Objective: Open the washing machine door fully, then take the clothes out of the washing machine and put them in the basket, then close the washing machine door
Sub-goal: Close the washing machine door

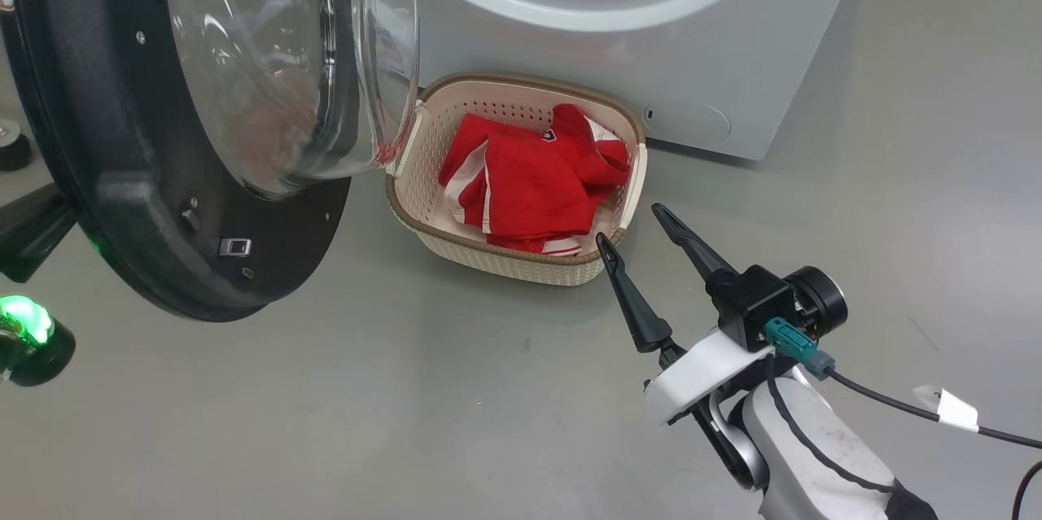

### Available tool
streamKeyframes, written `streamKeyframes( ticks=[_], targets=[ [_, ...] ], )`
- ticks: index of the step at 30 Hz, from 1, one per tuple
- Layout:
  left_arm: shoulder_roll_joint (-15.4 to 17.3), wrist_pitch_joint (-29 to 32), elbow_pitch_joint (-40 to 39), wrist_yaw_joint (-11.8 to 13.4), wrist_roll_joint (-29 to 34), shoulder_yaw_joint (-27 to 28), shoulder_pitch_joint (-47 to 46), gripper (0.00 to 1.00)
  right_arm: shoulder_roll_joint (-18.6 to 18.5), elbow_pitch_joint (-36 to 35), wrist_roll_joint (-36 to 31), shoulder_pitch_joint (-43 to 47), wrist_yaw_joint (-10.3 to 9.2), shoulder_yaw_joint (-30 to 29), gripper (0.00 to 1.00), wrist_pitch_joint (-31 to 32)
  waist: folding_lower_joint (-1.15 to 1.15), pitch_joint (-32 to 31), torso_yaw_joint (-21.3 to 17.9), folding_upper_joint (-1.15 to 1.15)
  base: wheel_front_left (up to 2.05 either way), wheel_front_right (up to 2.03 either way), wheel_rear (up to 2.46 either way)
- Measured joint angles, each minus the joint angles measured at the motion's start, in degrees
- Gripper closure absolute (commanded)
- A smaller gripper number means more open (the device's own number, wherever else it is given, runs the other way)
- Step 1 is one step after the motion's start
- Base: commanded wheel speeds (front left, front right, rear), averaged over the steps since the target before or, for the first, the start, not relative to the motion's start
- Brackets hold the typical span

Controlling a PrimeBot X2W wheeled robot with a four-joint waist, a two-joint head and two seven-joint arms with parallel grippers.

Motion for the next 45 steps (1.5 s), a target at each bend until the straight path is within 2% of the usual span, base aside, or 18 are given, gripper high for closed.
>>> streamKeyframes(
  ticks=[6,9,15,20,26,34,45],
  targets=[
    [-0.40,-0.16,-3.12,-0.01,-0.12,0.15,0.61,1.00,0.01,-0.19,0.00,0.86,-0.02,-0.56,0.00,0.00,0.00,-0.14,0.07,0.00,0.00,0.00,0.00],
    [0.11,-2.90,-5.65,-0.05,1.07,0.08,1.65,1.00,0.01,-0.22,0.00,0.96,-0.08,-0.78,0.00,0.00,0.00,-0.20,0.11,0.00,0.00,0.00,0.00],
    [3.72,-12.59,-15.78,-0.07,6.37,0.10,4.78,1.00,0.04,-0.58,0.01,1.07,-0.10,-1.44,0.00,0.00,0.00,-0.41,0.31,0.00,0.00,0.00,0.00],
    [6.82,-19.68,-27.78,-0.07,15.27,-3.28,9.47,1.00,0.04,-0.87,0.03,1.70,-0.10,-1.79,0.00,0.00,0.00,-0.77,0.76,0.00,0.00,0.00,0.00],
    [8.49,-28.93,-39.45,-0.07,23.84,-7.79,17.25,1.00,0.05,-1.21,0.04,2.02,-0.09,-2.05,0.00,0.00,0.00,-1.09,1.12,0.00,0.00,0.00,0.00],
    [8.64,-45.26,-49.14,-0.07,31.69,-11.18,26.60,1.00,0.07,-1.42,0.41,2.05,-0.01,-2.15,0.00,0.00,0.00,-1.51,1.15,0.00,0.00,0.00,0.00],
    [8.50,-65.15,-55.50,-0.25,38.84,-17.82,37.39,1.00,0.10,-1.77,0.51,2.80,0.05,-2.50,0.00,-0.01,0.00,-2.09,0.65,0.00,0.00,0.00,0.00]
  ],
)
